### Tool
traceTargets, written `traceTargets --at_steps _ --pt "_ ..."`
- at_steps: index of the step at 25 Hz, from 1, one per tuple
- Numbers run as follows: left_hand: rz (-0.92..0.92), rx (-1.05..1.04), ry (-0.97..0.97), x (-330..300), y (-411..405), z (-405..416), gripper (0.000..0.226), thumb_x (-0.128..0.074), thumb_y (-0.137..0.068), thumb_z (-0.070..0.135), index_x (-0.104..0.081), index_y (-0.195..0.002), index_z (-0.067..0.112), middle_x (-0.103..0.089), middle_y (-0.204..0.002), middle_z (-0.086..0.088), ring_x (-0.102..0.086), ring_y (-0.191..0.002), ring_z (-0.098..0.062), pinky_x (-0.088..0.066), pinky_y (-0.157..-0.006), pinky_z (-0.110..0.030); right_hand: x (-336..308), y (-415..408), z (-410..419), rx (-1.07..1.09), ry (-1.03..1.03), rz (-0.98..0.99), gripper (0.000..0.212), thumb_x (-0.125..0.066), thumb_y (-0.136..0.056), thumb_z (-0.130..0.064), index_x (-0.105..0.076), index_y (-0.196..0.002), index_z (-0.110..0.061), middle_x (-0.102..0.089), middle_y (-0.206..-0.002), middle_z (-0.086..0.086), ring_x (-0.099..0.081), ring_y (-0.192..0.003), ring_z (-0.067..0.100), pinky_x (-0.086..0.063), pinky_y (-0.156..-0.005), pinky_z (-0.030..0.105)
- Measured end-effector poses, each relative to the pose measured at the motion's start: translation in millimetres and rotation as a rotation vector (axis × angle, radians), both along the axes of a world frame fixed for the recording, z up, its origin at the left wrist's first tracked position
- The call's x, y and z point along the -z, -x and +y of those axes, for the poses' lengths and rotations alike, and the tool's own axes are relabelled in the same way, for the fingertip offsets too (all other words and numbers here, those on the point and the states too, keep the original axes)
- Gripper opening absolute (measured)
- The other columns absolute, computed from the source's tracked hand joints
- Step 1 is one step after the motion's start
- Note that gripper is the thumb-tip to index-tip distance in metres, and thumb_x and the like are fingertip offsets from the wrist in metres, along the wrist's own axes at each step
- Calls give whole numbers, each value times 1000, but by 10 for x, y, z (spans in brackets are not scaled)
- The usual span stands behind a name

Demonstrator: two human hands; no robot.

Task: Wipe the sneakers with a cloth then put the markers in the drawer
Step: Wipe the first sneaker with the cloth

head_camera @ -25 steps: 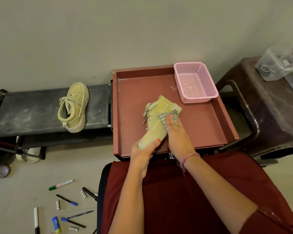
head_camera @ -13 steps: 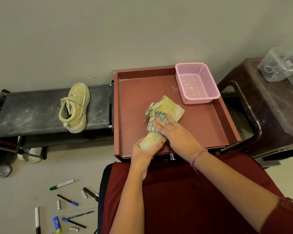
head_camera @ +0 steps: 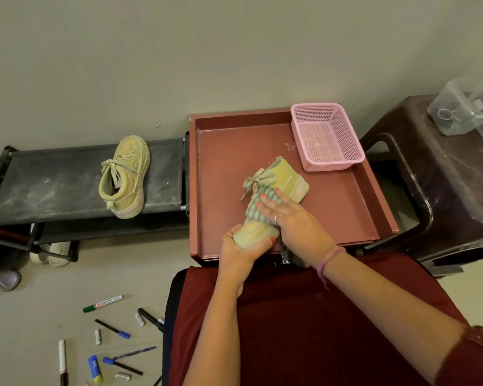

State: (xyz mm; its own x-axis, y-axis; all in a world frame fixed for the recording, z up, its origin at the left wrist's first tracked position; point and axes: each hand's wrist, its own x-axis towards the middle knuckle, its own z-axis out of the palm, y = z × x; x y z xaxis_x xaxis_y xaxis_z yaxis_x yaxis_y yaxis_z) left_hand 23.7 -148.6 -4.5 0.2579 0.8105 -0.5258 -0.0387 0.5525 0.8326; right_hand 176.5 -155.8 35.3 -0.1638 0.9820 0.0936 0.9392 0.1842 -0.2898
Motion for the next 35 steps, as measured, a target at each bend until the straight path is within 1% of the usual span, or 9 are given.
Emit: traceTargets --at_steps 4,8,10,12,14,19,24,32,35 --pt "55 -26 21 20 -11 -7 72 -87 -67 20 -46 -126 18 -64 -114 1 -62 -94 -10 -49 -73 -22 -39 -119 349 313 113 117 76 -33 -85 18 -29 -147 -24 -20 -157 -4 -6 -147 20 -31 -108 27" --pt "-28 -5 43 51 18 28 71 -89 -64 31 -58 -125 14 -72 -109 -6 -68 -99 -21 -52 -73 -30 46 230 -42 156 172 177 77 -36 -86 15 -16 -150 -21 -6 -159 -6 8 -147 21 -16 -114 23" --pt "-71 34 27 53 29 34 60 -88 -65 35 -65 -118 16 -73 -106 -6 -68 -98 -24 -51 -78 -39 98 318 -318 150 124 233 75 -40 -83 18 -24 -148 -15 -15 -157 1 0 -146 26 -15 -113 22" --pt "-105 31 6 27 23 19 31 -82 -74 23 -72 -103 17 -74 -88 0 -63 -78 -15 -45 -68 -33 267 148 -319 229 96 206 79 -42 -76 25 -32 -146 -11 -26 -154 5 -11 -144 30 -17 -111 27" --pt "-106 -1 13 -10 9 3 17 -78 -79 13 -69 -93 18 -65 -69 9 -52 -62 -7 -37 -58 -26 402 -107 -117 347 123 145 88 -37 -76 27 -22 -149 -18 -17 -157 0 -4 -146 25 -15 -117 31" --pt "-113 -48 47 2 -1 10 17 -77 -80 11 -67 -92 18 -62 -65 10 -49 -59 -5 -35 -57 -24 289 -6 23 457 214 205 80 -33 -82 22 -15 -150 -14 -4 -159 3 5 -147 26 -11 -119 33" --pt "-133 -28 33 25 0 33 12 -74 -82 10 -70 -93 14 -62 -63 11 -49 -52 0 -37 -48 -17 29 278 -475 363 236 434 65 -33 -89 12 -28 -148 -15 -22 -155 -4 -16 -145 11 -4 -109 9" --pt "-96 -46 69 68 -32 19 24 -79 -78 12 -66 -98 15 -61 -73 5 -50 -59 -5 -35 -55 -24 150 37 -62 494 274 321 75 -32 -85 16 -10 -151 -13 0 -160 3 2 -147 23 -10 -114 24" --pt "-75 -45 46 107 -19 27 53 -88 -66 25 -64 -111 12 -72 -96 -3 -66 -80 -17 -51 -68 -35 70 209 -355 399 316 430 72 -30 -87 16 -17 -151 -15 -8 -159 0 -7 -146 15 -3 -112 16"
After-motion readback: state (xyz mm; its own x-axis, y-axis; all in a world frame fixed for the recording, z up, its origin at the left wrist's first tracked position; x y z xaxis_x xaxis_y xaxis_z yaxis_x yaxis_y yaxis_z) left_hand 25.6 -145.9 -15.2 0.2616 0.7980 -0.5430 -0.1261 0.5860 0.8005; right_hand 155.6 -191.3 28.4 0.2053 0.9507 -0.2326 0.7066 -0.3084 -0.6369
